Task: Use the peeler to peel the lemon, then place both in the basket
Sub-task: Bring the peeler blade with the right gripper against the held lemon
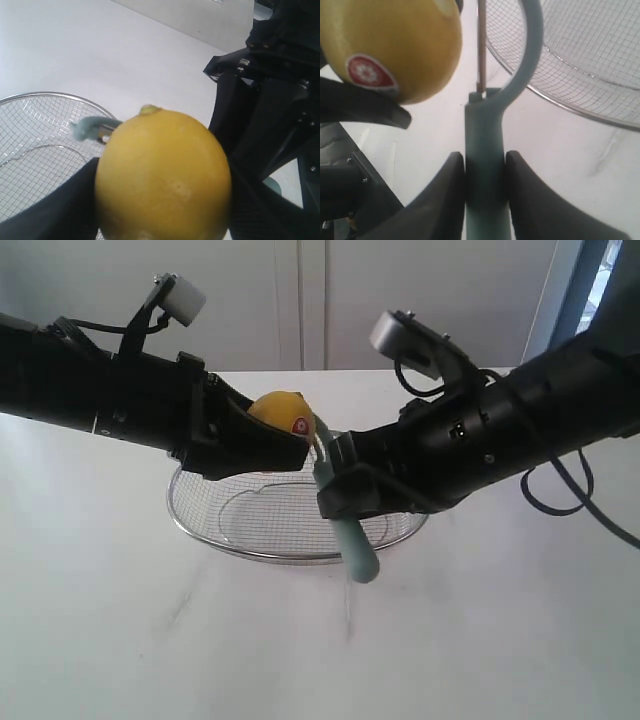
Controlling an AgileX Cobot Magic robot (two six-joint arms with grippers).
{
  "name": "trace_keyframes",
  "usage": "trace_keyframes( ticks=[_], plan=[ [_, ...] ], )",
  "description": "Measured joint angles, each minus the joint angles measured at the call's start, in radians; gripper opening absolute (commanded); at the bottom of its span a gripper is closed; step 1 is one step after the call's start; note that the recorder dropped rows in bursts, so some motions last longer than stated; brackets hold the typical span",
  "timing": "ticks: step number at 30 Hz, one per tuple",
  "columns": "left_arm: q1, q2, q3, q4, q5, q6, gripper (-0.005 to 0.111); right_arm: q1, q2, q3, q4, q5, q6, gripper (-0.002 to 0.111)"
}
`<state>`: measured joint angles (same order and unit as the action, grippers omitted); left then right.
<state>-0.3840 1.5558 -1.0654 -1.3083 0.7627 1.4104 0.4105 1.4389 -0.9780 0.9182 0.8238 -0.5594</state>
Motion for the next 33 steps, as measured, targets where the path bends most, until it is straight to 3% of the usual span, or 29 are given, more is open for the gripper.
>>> trace_keyframes(
  ticks=[18,33],
  plan=[
    [0.0,0.0,0.0,0.0,0.0,0.0,0.0,0.0,-0.125,0.0,-0.013,-0.042,0.008,0.0],
    [0.0,0.0,0.0,0.0,0.0,0.0,0.0,0.0,-0.078,0.0,-0.158,-0.07,0.12,0.0]
  ],
)
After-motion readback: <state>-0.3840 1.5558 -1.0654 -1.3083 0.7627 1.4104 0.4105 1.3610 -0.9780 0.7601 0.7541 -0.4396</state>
